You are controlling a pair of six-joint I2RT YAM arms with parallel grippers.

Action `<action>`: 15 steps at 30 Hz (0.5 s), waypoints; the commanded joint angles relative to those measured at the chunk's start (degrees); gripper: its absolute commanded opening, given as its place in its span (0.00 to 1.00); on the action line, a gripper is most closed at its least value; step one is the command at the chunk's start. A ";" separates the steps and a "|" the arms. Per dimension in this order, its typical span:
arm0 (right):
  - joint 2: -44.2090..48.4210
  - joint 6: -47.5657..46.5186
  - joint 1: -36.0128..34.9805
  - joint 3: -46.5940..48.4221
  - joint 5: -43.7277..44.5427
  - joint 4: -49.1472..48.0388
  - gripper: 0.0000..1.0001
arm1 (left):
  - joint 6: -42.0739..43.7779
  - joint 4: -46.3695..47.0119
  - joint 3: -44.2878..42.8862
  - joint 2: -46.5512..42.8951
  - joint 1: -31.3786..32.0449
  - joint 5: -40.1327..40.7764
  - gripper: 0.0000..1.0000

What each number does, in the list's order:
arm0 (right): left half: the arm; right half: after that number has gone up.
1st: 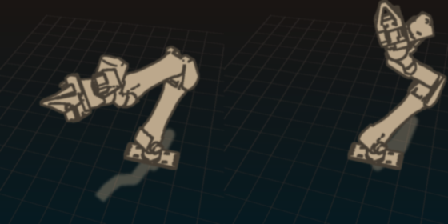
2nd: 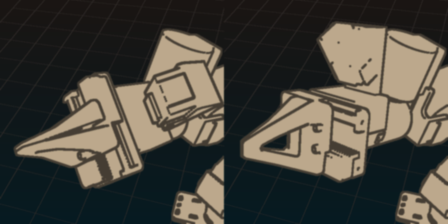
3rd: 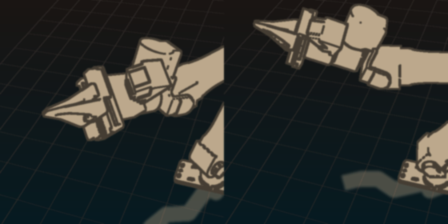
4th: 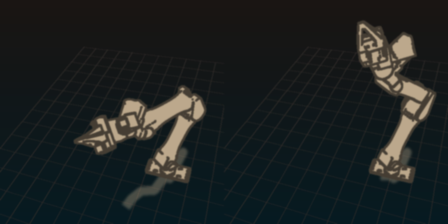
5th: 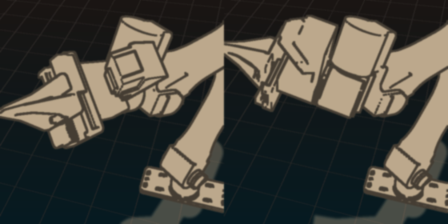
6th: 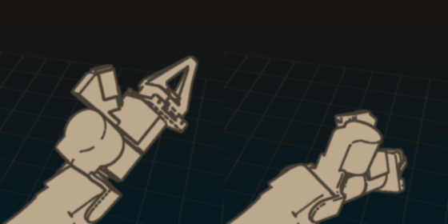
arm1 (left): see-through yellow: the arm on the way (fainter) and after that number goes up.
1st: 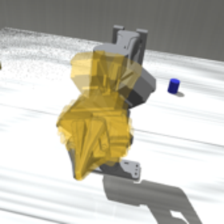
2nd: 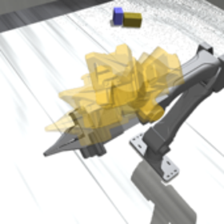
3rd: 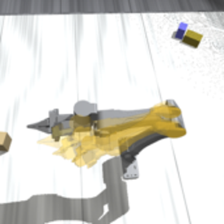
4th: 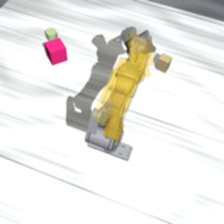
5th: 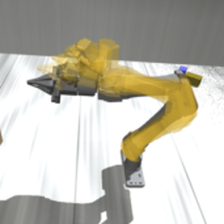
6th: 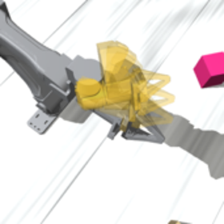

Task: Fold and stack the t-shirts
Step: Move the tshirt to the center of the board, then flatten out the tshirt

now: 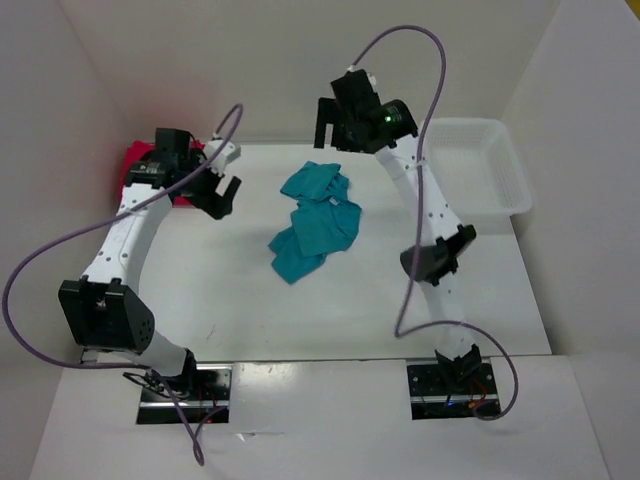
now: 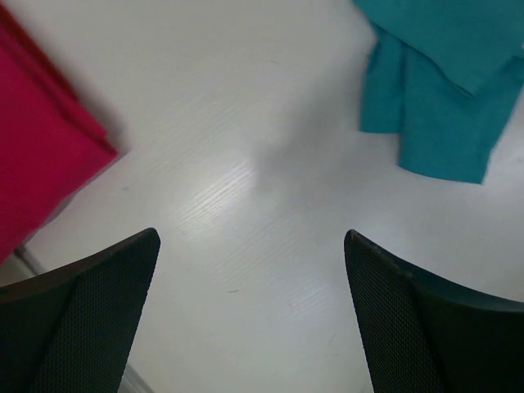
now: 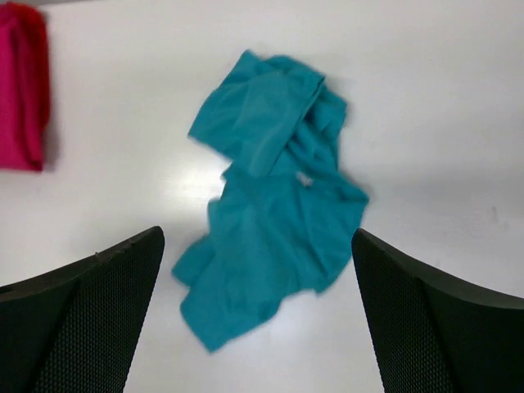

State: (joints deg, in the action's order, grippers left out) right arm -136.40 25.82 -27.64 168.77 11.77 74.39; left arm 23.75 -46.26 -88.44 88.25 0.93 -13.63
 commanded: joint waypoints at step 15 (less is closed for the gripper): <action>36.05 -1.13 -3.65 -87.03 -3.76 -46.35 0.94 | -6.42 16.62 23.32 3.40 26.84 4.94 1.00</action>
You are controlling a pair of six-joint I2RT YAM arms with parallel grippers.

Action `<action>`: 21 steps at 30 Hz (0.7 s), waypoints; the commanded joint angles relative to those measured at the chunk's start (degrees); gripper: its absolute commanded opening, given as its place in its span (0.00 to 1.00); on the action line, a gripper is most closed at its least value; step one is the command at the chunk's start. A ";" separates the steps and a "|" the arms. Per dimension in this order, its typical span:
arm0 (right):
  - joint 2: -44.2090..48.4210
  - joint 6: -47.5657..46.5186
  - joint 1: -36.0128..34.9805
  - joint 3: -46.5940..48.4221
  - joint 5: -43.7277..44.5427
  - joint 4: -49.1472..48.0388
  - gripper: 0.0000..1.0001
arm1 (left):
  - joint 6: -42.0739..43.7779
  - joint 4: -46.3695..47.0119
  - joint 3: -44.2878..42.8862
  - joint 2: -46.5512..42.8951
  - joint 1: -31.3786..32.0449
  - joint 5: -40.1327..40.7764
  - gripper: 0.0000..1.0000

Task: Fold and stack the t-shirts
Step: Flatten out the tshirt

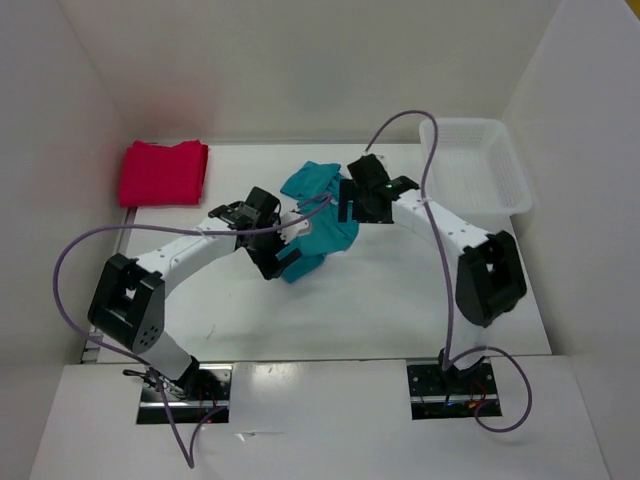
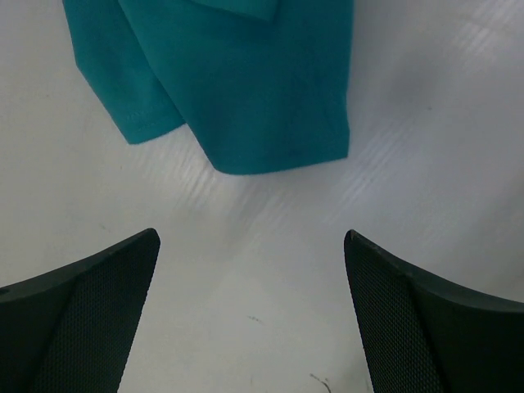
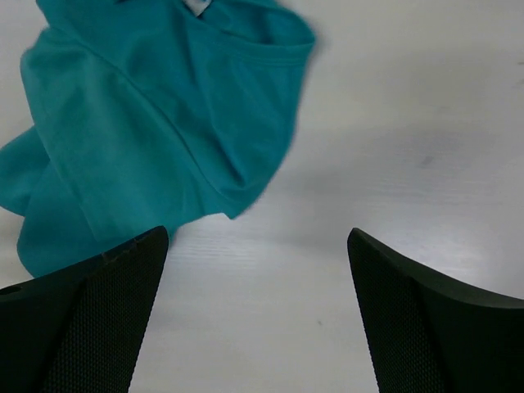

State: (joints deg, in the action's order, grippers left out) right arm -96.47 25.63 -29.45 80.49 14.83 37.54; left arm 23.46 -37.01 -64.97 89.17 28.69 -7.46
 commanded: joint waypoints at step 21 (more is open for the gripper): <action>-24.73 -7.51 -17.66 16.18 -4.64 -5.30 0.73 | -12.30 8.27 1.60 -2.94 -28.16 -13.63 1.00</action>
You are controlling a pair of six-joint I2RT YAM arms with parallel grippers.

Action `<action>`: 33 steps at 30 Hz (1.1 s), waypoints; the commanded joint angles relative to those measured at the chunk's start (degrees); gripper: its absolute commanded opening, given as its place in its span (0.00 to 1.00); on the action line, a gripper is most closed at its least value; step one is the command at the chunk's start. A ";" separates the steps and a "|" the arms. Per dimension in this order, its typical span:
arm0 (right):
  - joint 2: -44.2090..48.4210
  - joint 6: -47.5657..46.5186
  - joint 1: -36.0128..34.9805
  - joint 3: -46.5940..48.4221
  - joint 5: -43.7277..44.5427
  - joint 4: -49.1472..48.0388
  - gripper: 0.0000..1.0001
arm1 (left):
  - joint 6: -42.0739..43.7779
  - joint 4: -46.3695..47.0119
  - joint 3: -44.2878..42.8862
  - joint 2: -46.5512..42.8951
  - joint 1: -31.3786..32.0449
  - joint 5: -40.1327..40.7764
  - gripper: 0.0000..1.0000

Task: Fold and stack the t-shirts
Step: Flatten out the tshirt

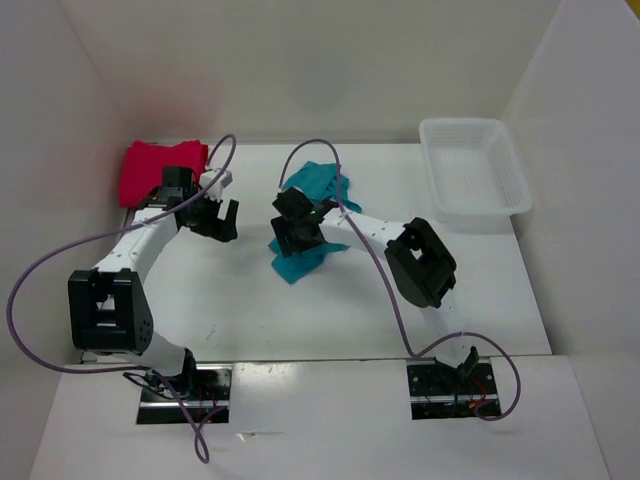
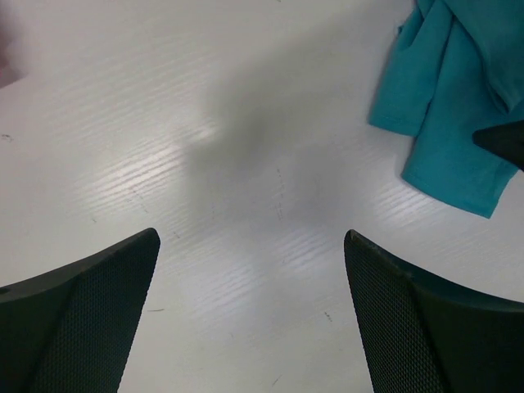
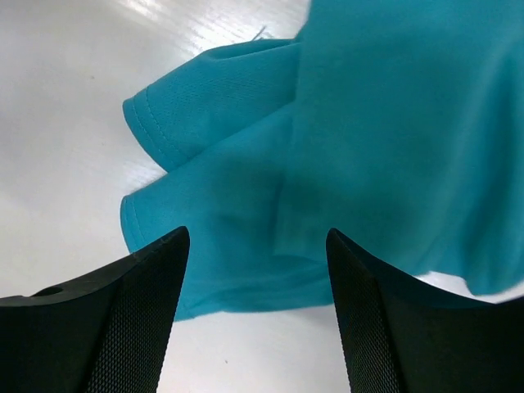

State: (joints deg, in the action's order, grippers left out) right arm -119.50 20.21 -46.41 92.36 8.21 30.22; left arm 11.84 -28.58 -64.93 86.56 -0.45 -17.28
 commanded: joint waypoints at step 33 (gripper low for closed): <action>-2.05 0.89 -0.78 0.81 7.35 2.31 0.24 | 0.38 -0.68 2.61 -2.45 0.98 -6.01 1.00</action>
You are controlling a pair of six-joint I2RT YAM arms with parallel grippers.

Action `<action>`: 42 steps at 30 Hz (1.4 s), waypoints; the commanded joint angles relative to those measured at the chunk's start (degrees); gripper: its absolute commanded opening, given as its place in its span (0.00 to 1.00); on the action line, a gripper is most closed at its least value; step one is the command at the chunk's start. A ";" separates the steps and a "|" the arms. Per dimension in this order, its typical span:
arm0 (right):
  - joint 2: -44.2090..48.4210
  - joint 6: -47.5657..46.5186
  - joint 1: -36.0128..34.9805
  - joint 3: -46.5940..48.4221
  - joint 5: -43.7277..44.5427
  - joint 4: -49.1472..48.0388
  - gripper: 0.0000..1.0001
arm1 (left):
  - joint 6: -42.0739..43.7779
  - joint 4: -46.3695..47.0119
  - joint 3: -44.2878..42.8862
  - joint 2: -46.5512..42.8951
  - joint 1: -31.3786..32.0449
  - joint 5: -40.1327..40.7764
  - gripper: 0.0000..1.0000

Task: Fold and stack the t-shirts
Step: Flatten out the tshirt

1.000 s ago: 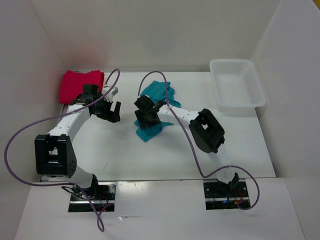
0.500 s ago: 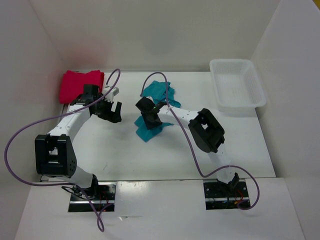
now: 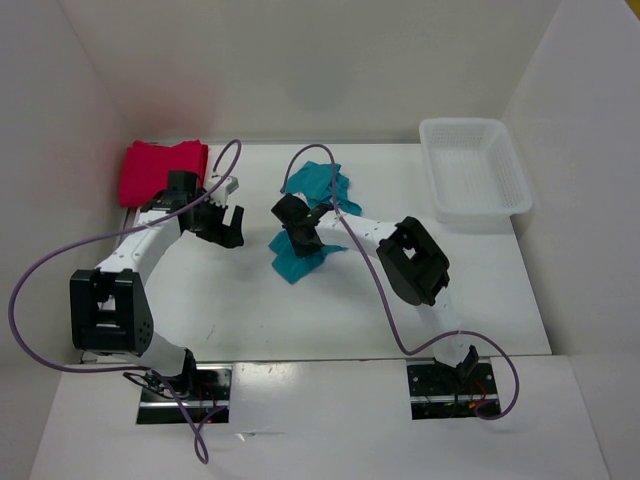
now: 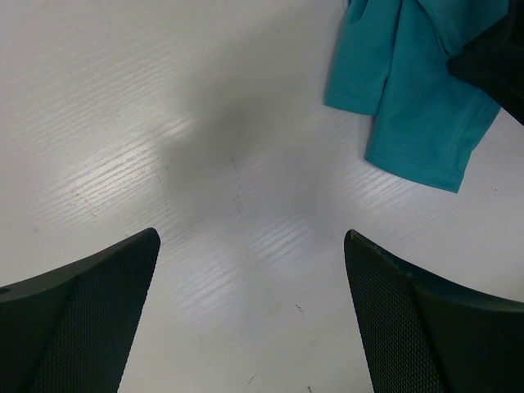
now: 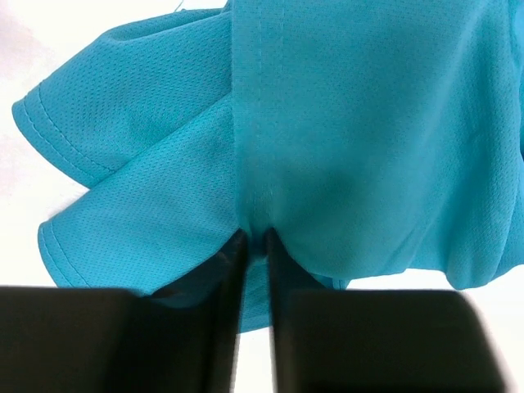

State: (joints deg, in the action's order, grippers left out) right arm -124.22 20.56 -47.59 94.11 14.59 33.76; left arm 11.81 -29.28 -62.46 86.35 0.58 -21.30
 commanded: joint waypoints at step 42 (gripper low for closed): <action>23.33 1.86 23.60 -13.07 -5.98 3.51 0.00 | 17.10 12.49 6.12 14.37 41.78 33.08 0.68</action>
State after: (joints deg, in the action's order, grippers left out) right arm -103.20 23.31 -24.21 79.70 7.38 36.84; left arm 28.49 -18.06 -57.45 98.48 42.68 10.48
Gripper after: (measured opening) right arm 0.007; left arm 0.702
